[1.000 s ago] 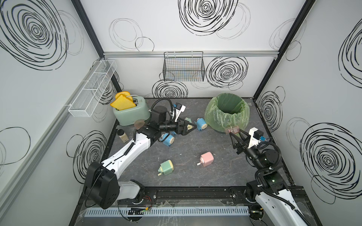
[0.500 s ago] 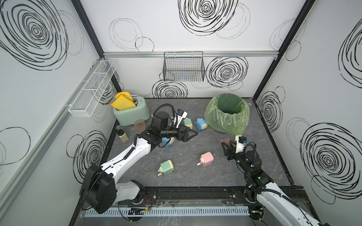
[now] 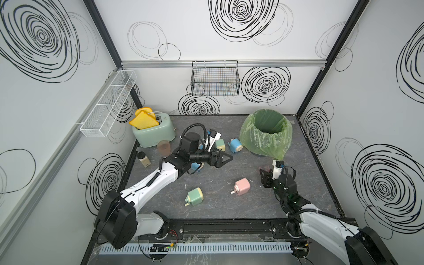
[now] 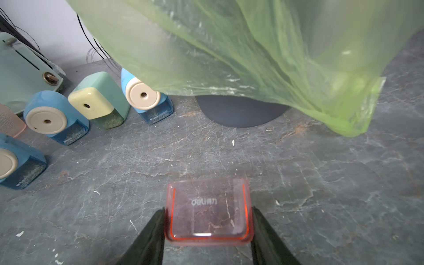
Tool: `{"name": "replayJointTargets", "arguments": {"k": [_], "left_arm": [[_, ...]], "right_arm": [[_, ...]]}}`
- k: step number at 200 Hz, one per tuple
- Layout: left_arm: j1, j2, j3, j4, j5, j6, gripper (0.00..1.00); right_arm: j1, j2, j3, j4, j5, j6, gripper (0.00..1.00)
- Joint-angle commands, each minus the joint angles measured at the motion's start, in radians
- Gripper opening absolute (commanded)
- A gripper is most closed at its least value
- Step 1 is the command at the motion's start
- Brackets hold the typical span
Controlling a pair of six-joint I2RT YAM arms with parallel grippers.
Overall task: Take out the pencil sharpener tray and clean the shavings
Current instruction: Place the container at the center of the board.
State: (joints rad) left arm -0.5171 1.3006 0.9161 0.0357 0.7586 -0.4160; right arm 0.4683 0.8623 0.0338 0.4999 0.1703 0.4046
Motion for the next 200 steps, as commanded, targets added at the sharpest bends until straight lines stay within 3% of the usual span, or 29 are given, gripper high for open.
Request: {"name": "replayJointTargets", "arguments": {"k": [1, 52, 114, 150, 200], "left_arm": [[-0.003, 0.006, -0.005, 0.044, -0.005, -0.001, 0.97], [-0.001, 0.015, -0.008, 0.056, -0.004, -0.007, 0.97], [0.006, 0.021, -0.005, 0.049, -0.002, 0.000, 0.97], [0.002, 0.022, -0.014, 0.051, -0.006, -0.003, 0.97], [0.002, 0.028, -0.013, 0.049, -0.006, -0.004, 0.97]], "right_arm": [[0.011, 0.035, 0.022, 0.095, 0.031, 0.020, 0.46], [0.015, 0.179, 0.088, 0.049, 0.024, 0.030, 0.55], [0.037, 0.226, 0.095, 0.057, 0.045, 0.033, 0.67], [0.040, 0.221, 0.107, 0.037, 0.056, 0.033, 0.77], [0.040, 0.106, 0.149, -0.075, 0.046, 0.010, 0.89]]}}
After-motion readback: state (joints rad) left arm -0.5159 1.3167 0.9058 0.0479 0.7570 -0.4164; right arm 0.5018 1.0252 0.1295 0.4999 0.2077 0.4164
